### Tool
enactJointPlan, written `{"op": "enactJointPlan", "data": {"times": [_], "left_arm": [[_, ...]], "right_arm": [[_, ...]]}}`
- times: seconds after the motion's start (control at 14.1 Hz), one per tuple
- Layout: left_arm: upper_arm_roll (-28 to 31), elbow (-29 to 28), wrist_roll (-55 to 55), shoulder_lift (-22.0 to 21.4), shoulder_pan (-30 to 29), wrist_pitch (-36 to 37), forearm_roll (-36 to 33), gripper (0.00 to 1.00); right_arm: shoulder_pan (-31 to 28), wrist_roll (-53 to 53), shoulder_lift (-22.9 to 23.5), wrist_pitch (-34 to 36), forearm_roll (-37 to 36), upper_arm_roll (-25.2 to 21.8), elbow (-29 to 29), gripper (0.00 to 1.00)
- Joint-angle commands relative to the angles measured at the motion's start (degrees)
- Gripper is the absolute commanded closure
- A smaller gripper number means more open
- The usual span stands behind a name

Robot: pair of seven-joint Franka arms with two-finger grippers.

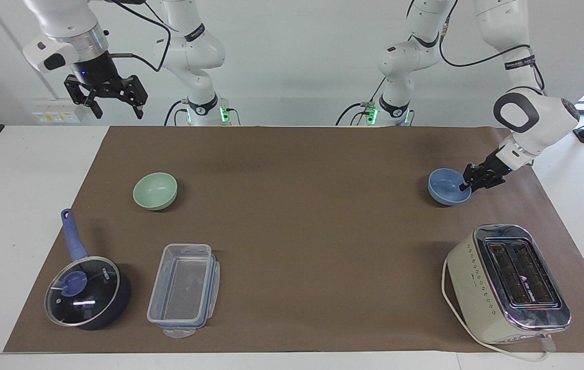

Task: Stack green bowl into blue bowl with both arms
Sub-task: 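Reach the left gripper to the rim of the blue bowl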

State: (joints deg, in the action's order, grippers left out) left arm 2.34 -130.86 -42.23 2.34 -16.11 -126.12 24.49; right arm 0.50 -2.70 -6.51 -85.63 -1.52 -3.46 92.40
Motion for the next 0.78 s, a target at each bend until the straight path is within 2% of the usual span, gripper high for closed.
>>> {"op": "enactJointPlan", "data": {"times": [0.0, 0.21, 0.35, 0.57, 0.71], "left_arm": [[0.5, -1.2, -1.6, -0.8, 0.5, -1.4, 1.3, 1.0], [0.5, -1.1, -1.9, -1.8, 0.6, -1.3, 1.3, 1.0], [0.4, -1.3, -1.5, -4.8, 1.6, -0.4, 1.3, 1.0], [0.2, -4.7, 0.3, -9.9, 5.2, -1.5, 1.3, 1.0], [-0.1, -6.3, 6.0, -11.1, 9.5, -4.3, 1.2, 1.0]], "right_arm": [[-0.6, -1.4, -0.9, -0.8, -0.2, 0.1, 1.1, 0.0], [-0.6, -1.4, -0.9, -0.8, -0.2, 0.1, 1.1, 0.0], [-0.6, -1.4, -0.9, -0.8, -0.2, 0.1, 1.1, 0.0], [-0.6, -1.4, -0.9, -0.8, -0.2, 0.1, 1.1, 0.0], [-0.6, -1.5, -0.8, -0.8, -0.2, 0.1, 1.1, 0.0]]}}
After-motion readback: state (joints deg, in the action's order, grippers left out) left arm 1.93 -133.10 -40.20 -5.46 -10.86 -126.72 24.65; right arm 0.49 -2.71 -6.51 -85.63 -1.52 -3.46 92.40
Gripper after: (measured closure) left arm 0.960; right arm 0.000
